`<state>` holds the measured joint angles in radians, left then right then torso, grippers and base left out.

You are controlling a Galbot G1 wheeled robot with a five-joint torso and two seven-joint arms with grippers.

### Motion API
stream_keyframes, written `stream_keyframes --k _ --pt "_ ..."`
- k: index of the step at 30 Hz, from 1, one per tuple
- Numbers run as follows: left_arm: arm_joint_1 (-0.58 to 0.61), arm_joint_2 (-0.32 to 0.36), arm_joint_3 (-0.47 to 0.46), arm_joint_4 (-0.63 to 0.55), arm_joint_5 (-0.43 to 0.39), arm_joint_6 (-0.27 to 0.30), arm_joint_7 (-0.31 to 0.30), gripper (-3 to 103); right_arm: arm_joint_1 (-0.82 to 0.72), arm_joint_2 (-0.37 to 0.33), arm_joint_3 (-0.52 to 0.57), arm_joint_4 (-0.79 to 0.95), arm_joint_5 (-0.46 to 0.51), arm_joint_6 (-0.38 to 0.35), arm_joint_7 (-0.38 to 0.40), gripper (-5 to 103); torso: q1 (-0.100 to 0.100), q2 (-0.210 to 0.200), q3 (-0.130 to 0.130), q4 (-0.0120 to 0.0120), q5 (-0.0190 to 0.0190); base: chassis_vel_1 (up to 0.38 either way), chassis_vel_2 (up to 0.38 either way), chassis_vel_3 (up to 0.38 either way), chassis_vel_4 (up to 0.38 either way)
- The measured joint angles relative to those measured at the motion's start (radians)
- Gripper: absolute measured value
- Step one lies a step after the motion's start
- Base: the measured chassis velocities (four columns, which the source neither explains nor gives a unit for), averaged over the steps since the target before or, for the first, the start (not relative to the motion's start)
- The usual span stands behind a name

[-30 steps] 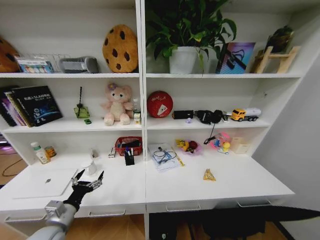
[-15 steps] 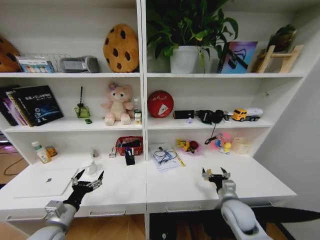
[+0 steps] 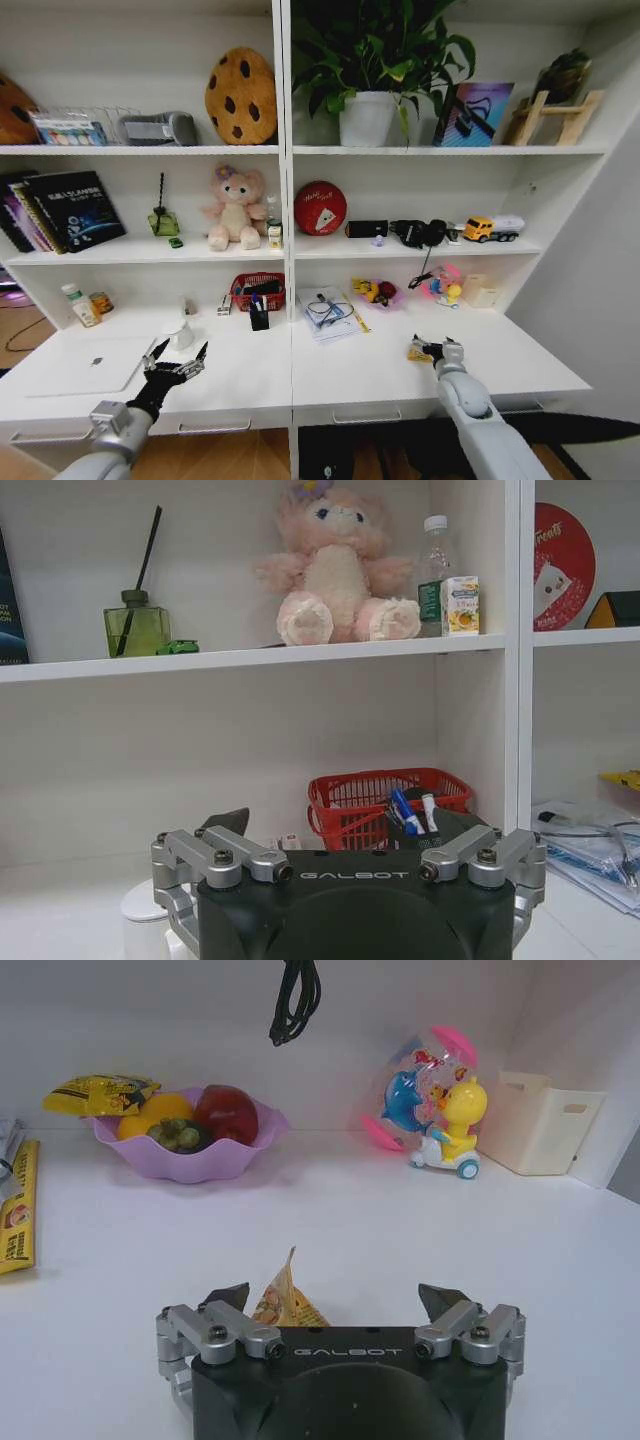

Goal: Organize the objects on the table.

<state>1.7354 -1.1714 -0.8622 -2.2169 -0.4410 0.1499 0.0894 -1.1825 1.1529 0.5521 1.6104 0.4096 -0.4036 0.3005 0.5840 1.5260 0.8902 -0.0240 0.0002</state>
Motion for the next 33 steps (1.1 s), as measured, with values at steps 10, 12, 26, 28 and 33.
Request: stream_keyframes --k 10,12,26,28,33 --pt "0.0 0.0 0.0 0.0 0.0 0.0 0.0 100 -0.001 0.004 0.002 0.005 -0.003 0.005 -0.007 62 0.0 0.0 0.0 0.0002 -0.0003 0.0 0.0 0.0 0.0" --pt "0.0 0.0 0.0 0.0 0.0 0.0 0.0 100 -0.002 0.006 0.002 0.005 -0.003 0.005 -0.008 51 0.0 0.0 0.0 0.0001 -0.0002 0.0 0.0 0.0 0.0" --pt "0.0 0.0 0.0 0.0 0.0 0.0 0.0 100 -0.007 0.004 0.0 0.009 -0.019 0.014 -0.044 3 0.0 0.0 0.0 0.0 0.0001 0.0 0.0 0.0 0.0" --pt "0.0 0.0 0.0 0.0 0.0 0.0 0.0 100 -0.006 -0.007 -0.003 0.025 -0.019 0.018 -0.054 2 0.0 0.0 0.0 0.0001 -0.0002 0.0 0.0 0.0 0.0" --pt "0.0 0.0 0.0 0.0 0.0 0.0 0.0 100 0.051 -0.038 -0.026 0.047 -0.032 0.042 -0.12 0 0.0 0.0 0.0 -0.0001 -0.0002 0.0 0.0 0.0 0.0"
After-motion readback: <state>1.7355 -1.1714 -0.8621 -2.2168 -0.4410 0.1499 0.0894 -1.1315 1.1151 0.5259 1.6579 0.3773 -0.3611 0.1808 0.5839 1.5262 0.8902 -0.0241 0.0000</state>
